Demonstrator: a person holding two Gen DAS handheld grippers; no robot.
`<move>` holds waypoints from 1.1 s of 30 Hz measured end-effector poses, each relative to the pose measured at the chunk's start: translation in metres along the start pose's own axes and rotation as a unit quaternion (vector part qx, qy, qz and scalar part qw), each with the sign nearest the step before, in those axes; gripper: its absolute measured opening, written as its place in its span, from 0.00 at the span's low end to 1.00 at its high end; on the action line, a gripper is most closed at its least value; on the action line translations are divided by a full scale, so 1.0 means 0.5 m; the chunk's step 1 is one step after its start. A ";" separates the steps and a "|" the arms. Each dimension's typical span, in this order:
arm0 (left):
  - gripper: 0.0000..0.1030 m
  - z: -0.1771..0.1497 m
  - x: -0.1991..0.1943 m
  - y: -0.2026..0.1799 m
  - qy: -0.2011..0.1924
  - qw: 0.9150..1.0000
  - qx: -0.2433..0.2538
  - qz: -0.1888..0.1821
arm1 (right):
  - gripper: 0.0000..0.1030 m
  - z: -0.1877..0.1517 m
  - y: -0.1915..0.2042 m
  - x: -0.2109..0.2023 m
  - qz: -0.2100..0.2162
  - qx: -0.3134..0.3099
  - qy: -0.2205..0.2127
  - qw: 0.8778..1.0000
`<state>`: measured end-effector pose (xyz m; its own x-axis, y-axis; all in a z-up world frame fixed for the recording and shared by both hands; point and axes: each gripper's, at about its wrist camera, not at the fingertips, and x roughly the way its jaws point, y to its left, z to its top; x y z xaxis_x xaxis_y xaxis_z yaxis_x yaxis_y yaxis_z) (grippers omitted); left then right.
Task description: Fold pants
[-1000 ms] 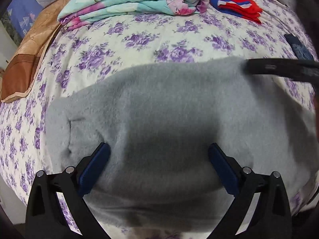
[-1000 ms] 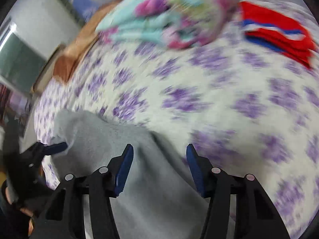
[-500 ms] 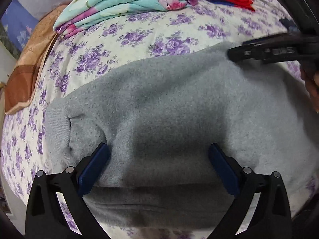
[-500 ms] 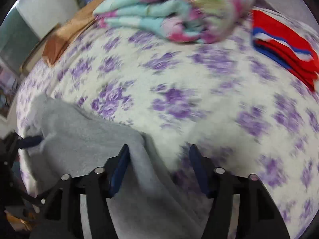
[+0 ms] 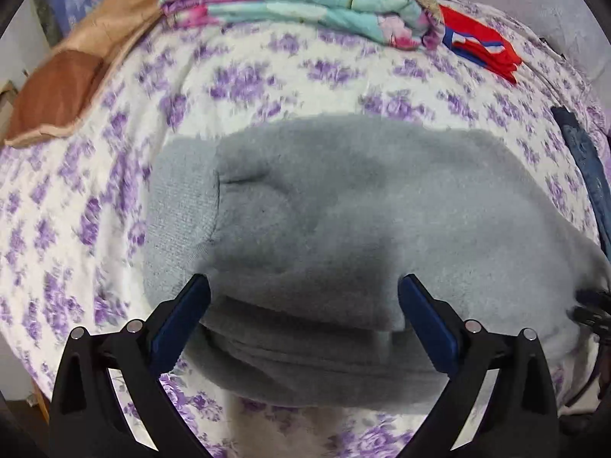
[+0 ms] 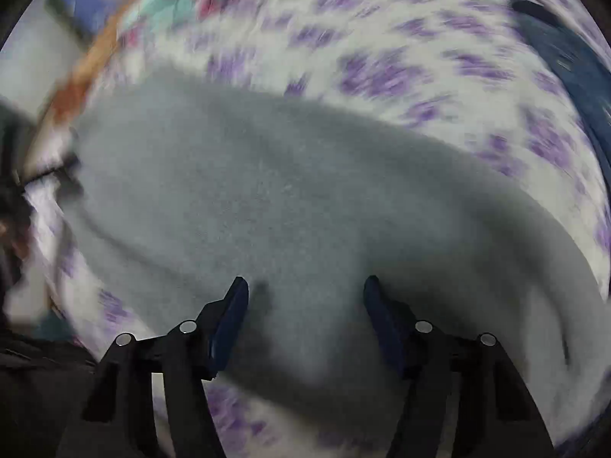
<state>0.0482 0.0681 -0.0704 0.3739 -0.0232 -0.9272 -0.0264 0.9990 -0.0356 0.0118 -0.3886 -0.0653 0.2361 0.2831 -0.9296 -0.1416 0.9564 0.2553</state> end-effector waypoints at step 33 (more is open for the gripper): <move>0.95 -0.062 -0.024 -0.124 0.010 0.994 0.084 -0.064 | 0.25 -0.021 -0.013 -0.237 0.080 0.147 -0.184 0.969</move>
<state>0.0164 0.0054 -0.0686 0.3462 -0.1501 -0.9261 0.1770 0.9798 -0.0926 -0.0254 -0.4293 0.0402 0.5673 0.3843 -0.7284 0.0620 0.8620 0.5031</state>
